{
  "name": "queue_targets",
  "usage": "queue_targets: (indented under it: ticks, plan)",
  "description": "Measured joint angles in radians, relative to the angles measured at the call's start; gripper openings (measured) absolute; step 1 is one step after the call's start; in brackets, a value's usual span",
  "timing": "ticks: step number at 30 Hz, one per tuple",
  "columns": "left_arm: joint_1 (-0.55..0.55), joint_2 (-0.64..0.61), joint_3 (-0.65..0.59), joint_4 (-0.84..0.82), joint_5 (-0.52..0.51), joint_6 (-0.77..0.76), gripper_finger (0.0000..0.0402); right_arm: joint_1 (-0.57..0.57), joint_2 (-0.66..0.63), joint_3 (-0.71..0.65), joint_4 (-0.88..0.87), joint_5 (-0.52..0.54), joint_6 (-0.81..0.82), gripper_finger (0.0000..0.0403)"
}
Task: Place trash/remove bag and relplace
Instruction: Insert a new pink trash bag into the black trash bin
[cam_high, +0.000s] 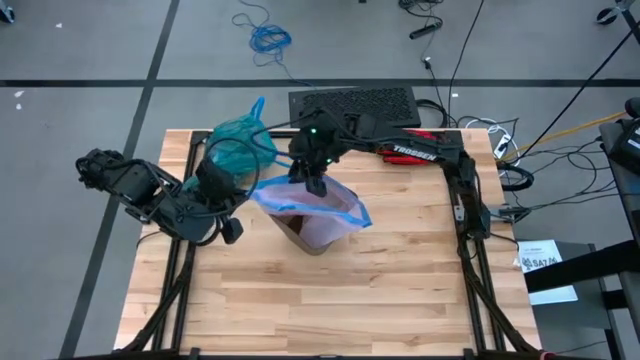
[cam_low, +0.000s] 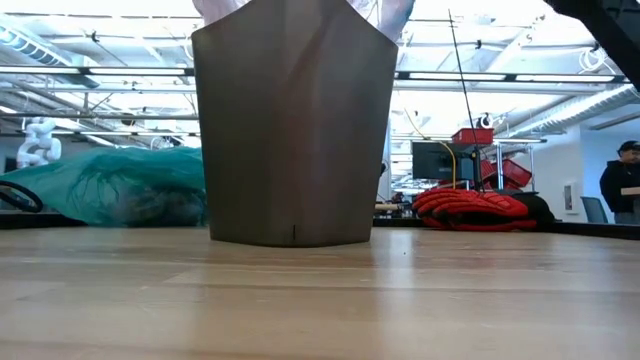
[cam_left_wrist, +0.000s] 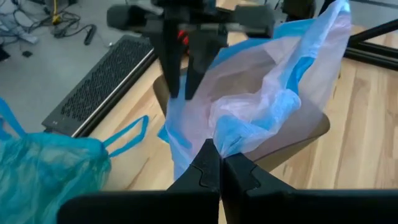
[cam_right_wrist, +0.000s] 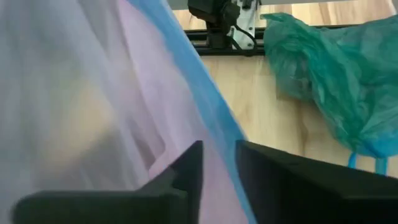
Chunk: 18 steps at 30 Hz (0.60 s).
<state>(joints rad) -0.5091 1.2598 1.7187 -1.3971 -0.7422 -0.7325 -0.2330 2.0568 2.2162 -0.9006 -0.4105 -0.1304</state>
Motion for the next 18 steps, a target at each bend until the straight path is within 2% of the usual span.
queue_targets:
  ticks: [7,11,15,18]
  plan:
    - [-0.002,0.000,0.000,0.022,0.011,0.005,0.0000,0.002,0.040,-0.001,0.039,-0.010,0.008,0.0186]
    - [-0.002,0.000,0.000,0.030,0.019,0.005,0.0000,-0.001,0.036,0.000,0.075,-0.008,0.006,0.0228]
    - [-0.002,0.000,0.000,0.030,0.019,0.006,0.0000,-0.001,0.056,0.002,0.089,-0.010,-0.010,0.0232]
    - [-0.002,0.000,0.000,0.029,0.020,0.005,0.0000,0.011,0.082,-0.001,0.054,0.000,-0.037,0.0179]
